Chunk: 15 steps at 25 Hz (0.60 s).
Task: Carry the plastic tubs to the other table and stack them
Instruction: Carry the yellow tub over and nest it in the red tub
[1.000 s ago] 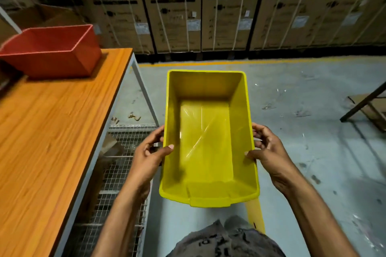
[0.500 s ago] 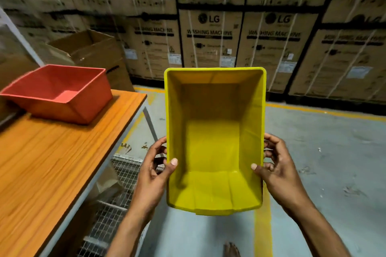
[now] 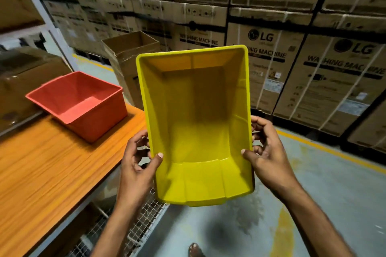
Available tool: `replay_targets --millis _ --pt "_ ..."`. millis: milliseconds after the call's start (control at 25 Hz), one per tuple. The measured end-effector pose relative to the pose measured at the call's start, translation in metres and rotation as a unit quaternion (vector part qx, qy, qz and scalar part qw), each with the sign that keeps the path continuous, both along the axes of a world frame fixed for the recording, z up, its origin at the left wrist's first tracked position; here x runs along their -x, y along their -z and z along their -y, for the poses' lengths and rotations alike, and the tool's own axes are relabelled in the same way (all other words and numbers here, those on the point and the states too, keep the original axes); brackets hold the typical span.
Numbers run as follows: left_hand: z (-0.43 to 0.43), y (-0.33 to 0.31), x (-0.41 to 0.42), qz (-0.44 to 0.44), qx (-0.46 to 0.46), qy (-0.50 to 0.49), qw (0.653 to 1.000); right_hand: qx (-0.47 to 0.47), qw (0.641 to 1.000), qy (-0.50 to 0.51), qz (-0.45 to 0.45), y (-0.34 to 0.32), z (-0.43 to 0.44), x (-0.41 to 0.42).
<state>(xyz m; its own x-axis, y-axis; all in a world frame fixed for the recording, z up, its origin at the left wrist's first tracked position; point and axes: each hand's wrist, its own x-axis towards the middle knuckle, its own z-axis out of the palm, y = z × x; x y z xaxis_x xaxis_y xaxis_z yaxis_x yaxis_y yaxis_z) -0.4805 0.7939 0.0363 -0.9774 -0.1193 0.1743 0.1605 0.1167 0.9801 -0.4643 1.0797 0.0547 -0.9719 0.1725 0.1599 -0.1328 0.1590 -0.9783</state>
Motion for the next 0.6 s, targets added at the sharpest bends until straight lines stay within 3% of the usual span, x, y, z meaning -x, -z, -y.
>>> replay_targets --millis 280,600 --pt "0.001 -0.032 0.085 -0.038 0.005 -0.084 0.996 0.020 0.999 -0.035 -0.015 -0.031 0.007 0.115" --pt "0.026 -0.096 0.162 -0.048 -0.008 -0.179 0.983 0.074 0.985 -0.155 0.027 -0.090 0.028 0.257"
